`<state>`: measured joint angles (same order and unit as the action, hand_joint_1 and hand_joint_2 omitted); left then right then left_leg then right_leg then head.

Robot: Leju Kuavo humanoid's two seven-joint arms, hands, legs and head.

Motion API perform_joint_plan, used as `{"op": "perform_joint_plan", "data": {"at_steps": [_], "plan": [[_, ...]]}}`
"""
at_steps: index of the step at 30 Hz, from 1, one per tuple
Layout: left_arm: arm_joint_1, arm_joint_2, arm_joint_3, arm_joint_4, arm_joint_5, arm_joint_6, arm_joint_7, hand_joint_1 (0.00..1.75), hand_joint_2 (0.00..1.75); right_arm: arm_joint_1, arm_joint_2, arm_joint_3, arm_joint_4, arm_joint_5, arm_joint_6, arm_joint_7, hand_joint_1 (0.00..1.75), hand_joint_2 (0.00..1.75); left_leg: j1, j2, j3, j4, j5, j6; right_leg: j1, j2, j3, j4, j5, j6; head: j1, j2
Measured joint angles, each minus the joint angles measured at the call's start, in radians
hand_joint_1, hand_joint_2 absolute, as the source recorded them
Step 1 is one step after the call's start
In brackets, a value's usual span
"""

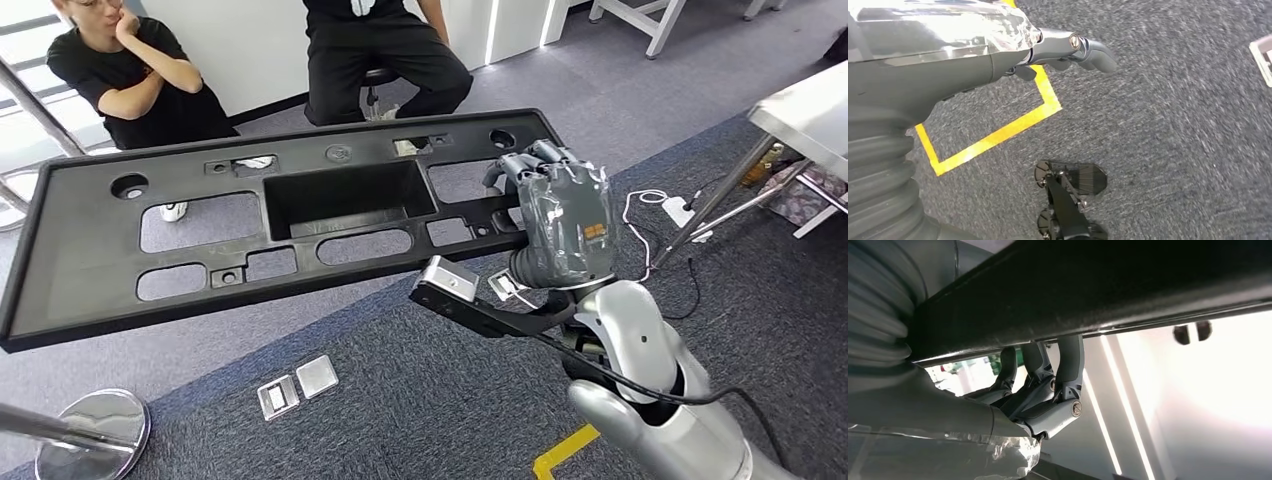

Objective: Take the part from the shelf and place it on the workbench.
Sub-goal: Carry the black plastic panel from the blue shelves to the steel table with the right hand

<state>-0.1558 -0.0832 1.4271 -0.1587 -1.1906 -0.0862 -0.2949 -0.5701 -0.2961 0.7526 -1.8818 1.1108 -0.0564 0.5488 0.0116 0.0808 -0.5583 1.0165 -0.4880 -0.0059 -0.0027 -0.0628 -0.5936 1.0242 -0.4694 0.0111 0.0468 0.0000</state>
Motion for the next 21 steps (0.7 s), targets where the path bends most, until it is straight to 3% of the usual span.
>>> {"op": "perform_joint_plan", "data": {"at_steps": [2,4,7,8,9,10,11,13,14,15,17,19,21], "plan": [[0.0,0.0,0.0,0.0,0.0,0.0,0.0,0.0,1.75,0.001,-0.001,0.0,-0.001,0.0,-0.001,0.001,1.75,1.75,0.001,0.013,0.007,0.0,-0.005,-0.011,0.0,0.023,-0.001,-0.002,0.002,-0.012,-0.006,0.0],[0.0,0.0,0.0,0.0,-0.001,0.0,0.0,0.0,1.75,0.001,-0.001,0.0,-0.002,0.0,-0.001,0.001,1.75,1.75,0.005,-0.009,0.001,0.034,-0.035,-0.022,-0.002,0.041,0.003,-0.007,0.006,-0.021,-0.012,0.0],[0.002,0.001,0.0,0.0,-0.001,0.0,0.0,0.0,1.75,0.001,-0.001,0.0,-0.002,0.0,-0.002,0.001,1.75,1.75,0.006,-0.064,-0.08,0.216,-0.125,-0.027,-0.002,0.068,0.005,-0.009,0.007,-0.03,-0.034,0.0],[0.004,0.002,0.0,0.0,-0.001,0.0,0.0,0.0,1.75,0.002,-0.001,0.0,-0.002,0.0,-0.002,0.001,1.75,1.75,0.005,-0.069,-0.108,0.27,-0.14,-0.026,-0.001,0.08,0.005,-0.008,0.007,-0.031,-0.039,0.0],[0.006,0.002,0.0,0.0,-0.001,0.0,0.0,0.0,1.75,0.003,-0.001,0.0,-0.002,0.0,-0.002,0.001,1.75,1.75,0.004,-0.072,-0.123,0.291,-0.135,-0.024,0.001,0.093,0.006,-0.008,0.007,-0.032,-0.043,0.0],[0.006,0.002,0.0,0.0,-0.001,0.0,0.0,0.0,1.75,0.003,-0.001,0.0,-0.002,0.0,-0.002,0.001,1.75,1.75,0.002,-0.075,-0.119,0.271,-0.109,-0.02,0.002,0.106,0.008,-0.008,0.007,-0.032,-0.046,0.0],[0.006,0.002,0.0,0.0,-0.001,0.0,0.0,0.0,1.75,0.004,-0.001,0.0,-0.002,0.0,-0.002,0.001,1.75,1.75,0.001,-0.082,-0.097,0.214,-0.069,-0.014,0.003,0.119,0.011,-0.008,0.007,-0.031,-0.049,0.0],[0.005,0.004,0.0,0.0,-0.001,0.0,0.0,0.0,1.75,0.004,-0.001,0.0,-0.002,0.0,-0.002,0.001,1.75,1.75,0.001,-0.126,-0.044,0.075,-0.001,-0.003,0.003,0.141,0.012,-0.006,0.005,-0.029,-0.051,0.0],[0.005,0.005,0.0,0.0,-0.001,0.0,0.0,0.0,1.75,0.003,-0.001,0.0,-0.002,0.0,-0.002,0.001,1.75,1.75,0.002,-0.149,-0.028,0.031,0.014,0.0,0.004,0.149,0.011,-0.004,0.004,-0.028,-0.05,0.0],[0.006,0.006,0.0,0.0,0.0,0.0,0.0,0.0,1.75,0.003,-0.001,0.0,-0.002,0.0,-0.002,0.001,1.75,1.75,0.003,-0.167,-0.022,0.01,0.017,0.002,0.004,0.154,0.009,-0.003,0.004,-0.026,-0.05,0.0],[0.006,0.006,0.0,0.0,0.0,0.0,0.0,0.0,1.75,0.002,-0.001,0.0,-0.002,0.0,-0.002,0.001,1.75,1.75,0.004,-0.172,-0.02,0.004,0.016,0.002,0.005,0.158,0.007,-0.001,0.003,-0.025,-0.049,0.0],[0.006,0.006,0.0,0.0,0.0,0.0,0.0,0.0,1.75,0.003,-0.002,0.0,-0.002,0.0,-0.002,0.001,1.75,1.75,0.0,-0.164,-0.02,0.003,0.016,0.002,0.0,0.167,0.003,-0.002,0.005,-0.021,-0.048,0.0],[0.004,0.006,0.0,0.0,0.0,0.0,0.0,0.0,1.75,0.003,-0.002,0.0,-0.002,-0.001,-0.002,0.001,1.75,1.75,0.001,-0.133,-0.015,-0.008,0.021,0.011,-0.001,0.149,-0.011,0.02,-0.012,-0.006,-0.045,0.0]]}}
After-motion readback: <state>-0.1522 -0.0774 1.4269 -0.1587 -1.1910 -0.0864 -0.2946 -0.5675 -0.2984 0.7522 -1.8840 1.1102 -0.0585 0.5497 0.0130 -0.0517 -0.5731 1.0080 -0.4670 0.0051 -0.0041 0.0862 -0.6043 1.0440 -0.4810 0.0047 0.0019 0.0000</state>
